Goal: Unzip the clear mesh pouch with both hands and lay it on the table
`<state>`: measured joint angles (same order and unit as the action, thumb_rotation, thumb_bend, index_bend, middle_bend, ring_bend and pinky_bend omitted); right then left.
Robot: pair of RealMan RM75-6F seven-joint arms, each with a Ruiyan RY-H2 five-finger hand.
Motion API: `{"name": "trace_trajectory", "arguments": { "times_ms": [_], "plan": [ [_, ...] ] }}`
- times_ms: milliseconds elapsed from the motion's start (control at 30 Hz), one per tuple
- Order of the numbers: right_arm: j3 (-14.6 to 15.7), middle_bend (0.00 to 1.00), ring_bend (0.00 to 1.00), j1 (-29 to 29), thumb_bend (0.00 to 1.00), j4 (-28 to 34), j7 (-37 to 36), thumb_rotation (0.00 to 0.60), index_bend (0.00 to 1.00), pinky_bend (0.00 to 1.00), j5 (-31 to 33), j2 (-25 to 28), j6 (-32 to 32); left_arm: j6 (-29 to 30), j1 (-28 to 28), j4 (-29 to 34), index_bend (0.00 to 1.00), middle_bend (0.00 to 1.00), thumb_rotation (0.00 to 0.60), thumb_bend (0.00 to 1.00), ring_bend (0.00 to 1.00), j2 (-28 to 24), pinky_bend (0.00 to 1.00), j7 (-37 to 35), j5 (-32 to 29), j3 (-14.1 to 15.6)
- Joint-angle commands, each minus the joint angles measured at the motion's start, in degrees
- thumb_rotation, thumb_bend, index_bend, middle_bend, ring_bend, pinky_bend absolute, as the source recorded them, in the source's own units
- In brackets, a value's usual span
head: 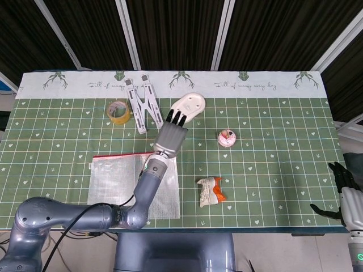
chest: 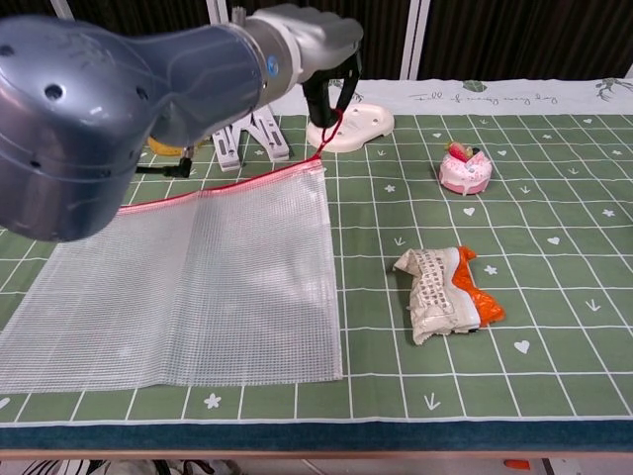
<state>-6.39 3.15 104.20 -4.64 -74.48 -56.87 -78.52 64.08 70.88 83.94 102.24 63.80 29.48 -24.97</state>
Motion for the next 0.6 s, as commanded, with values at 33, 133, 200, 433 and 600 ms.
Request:
{"name": "trace_trajectory", "arguments": {
  "times_ms": [33,133,200,433,600],
  "plan": [
    [-0.63,0.00,0.00,1.27,0.20,3.53,1.11,0.600,0.00,0.21,2.75,1.54,2.65,1.01,1.47,2.44,0.58,0.13,0.600,0.42,0.00,-1.70,0.00,0.35,0.01,-1.37],
    [-2.14,0.00,0.00,2.93,0.21,7.98,1.08,0.600,0.00,0.21,6.46,2.56,5.22,1.69,2.78,4.44,0.58,0.13,0.600,0.42,0.00,-2.95,0.00,0.74,-0.17,-2.35],
    [-3.16,0.00,0.00,4.16,0.21,10.36,1.50,0.600,0.00,0.21,8.72,3.08,6.63,2.06,3.46,5.48,0.58,0.13,0.600,0.42,0.00,-3.60,0.00,0.75,-0.39,-2.87],
    [-8.56,0.00,0.00,10.29,0.22,18.53,4.70,0.600,0.01,0.21,18.49,3.38,9.85,3.04,5.69,8.05,0.59,0.13,0.600,0.42,0.00,-5.62,0.00,0.39,-1.34,-3.99],
    [-13.38,0.00,0.00,16.79,0.23,22.66,9.20,0.600,0.09,0.21,30.41,2.31,10.74,3.42,6.85,9.16,0.59,0.13,0.600,0.42,0.00,-6.56,0.00,-0.13,-2.07,-4.39]
  ]
}}
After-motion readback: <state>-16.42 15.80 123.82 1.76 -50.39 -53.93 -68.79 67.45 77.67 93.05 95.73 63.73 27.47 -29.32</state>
